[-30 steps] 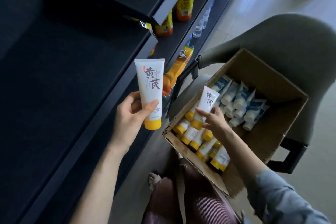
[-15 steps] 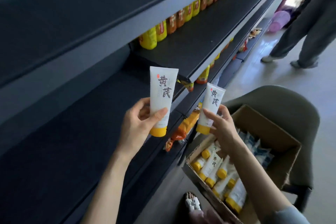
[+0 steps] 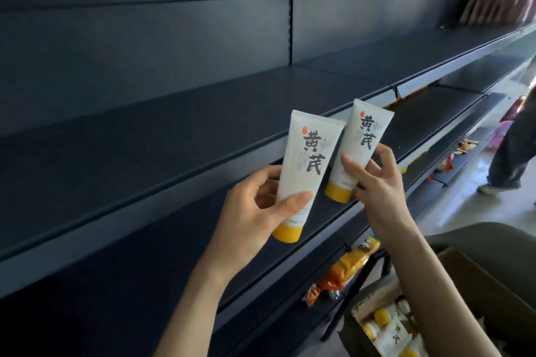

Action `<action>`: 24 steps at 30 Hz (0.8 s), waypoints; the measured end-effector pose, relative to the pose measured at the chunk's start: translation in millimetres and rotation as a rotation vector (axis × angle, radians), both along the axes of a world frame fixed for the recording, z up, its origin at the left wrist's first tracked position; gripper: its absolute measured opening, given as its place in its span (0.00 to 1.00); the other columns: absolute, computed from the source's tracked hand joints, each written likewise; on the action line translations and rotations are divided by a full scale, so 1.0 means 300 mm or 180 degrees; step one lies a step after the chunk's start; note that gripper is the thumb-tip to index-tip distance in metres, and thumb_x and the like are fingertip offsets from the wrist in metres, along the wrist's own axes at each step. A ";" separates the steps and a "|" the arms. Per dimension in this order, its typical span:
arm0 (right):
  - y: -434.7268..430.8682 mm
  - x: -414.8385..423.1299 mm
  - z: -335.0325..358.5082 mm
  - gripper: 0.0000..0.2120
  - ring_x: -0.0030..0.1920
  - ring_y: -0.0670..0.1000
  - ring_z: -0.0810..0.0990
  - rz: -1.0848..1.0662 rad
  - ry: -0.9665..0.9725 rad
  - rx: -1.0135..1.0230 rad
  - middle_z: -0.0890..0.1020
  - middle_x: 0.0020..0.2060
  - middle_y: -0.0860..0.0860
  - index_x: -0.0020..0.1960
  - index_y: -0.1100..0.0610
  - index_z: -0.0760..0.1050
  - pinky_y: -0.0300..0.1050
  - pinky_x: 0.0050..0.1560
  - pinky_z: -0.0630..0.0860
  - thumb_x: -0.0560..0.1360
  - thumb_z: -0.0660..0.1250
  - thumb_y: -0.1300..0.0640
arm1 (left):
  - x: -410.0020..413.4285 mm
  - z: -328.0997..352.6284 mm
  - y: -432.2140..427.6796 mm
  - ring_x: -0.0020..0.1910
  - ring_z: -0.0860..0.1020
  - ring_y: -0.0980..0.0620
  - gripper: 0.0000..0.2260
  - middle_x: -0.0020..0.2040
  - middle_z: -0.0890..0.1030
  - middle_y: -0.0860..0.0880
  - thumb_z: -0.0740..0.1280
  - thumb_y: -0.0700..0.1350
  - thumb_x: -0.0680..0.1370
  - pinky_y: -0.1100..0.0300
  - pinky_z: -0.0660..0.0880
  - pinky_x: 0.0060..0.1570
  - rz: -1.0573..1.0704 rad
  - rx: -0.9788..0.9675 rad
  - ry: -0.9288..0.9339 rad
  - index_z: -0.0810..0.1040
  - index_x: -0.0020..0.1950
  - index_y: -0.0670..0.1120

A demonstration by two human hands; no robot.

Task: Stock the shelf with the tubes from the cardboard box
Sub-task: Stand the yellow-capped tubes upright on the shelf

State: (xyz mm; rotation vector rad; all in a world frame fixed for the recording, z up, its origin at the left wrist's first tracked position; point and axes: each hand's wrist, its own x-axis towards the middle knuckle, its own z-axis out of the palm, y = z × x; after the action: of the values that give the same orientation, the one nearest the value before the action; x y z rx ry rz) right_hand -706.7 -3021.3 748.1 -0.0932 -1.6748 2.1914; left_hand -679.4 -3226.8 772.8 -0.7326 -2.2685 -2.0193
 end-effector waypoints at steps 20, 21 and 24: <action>-0.555 -0.237 0.433 0.18 0.45 0.49 0.84 0.1877 0.0905 0.0641 0.82 0.50 0.51 0.53 0.52 0.70 0.41 0.39 0.78 0.69 0.74 0.62 | 0.153 0.353 -0.530 0.47 0.83 0.59 0.15 0.48 0.85 0.56 0.72 0.52 0.67 0.71 0.76 0.39 0.2433 0.0348 0.0939 0.79 0.52 0.53; -0.596 -0.248 0.451 0.18 0.46 0.49 0.83 0.1966 0.0946 0.0703 0.82 0.50 0.52 0.53 0.52 0.70 0.40 0.38 0.78 0.69 0.75 0.61 | 0.167 0.359 -0.558 0.47 0.83 0.59 0.15 0.48 0.85 0.56 0.72 0.52 0.67 0.71 0.76 0.40 0.2557 0.0340 0.0975 0.79 0.52 0.53; -0.732 -0.270 0.492 0.19 0.48 0.50 0.82 0.2218 0.0980 0.0821 0.81 0.51 0.52 0.53 0.52 0.69 0.40 0.38 0.78 0.68 0.75 0.61 | 0.209 0.374 -0.645 0.48 0.82 0.59 0.15 0.49 0.84 0.57 0.72 0.52 0.67 0.70 0.76 0.42 0.2881 0.0326 0.1035 0.78 0.52 0.53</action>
State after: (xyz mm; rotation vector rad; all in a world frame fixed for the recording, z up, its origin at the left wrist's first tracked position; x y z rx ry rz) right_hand -787.8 -3240.8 895.8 0.9785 -1.9714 2.2313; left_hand -616.8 -3420.2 885.1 0.0194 -1.7888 -1.4267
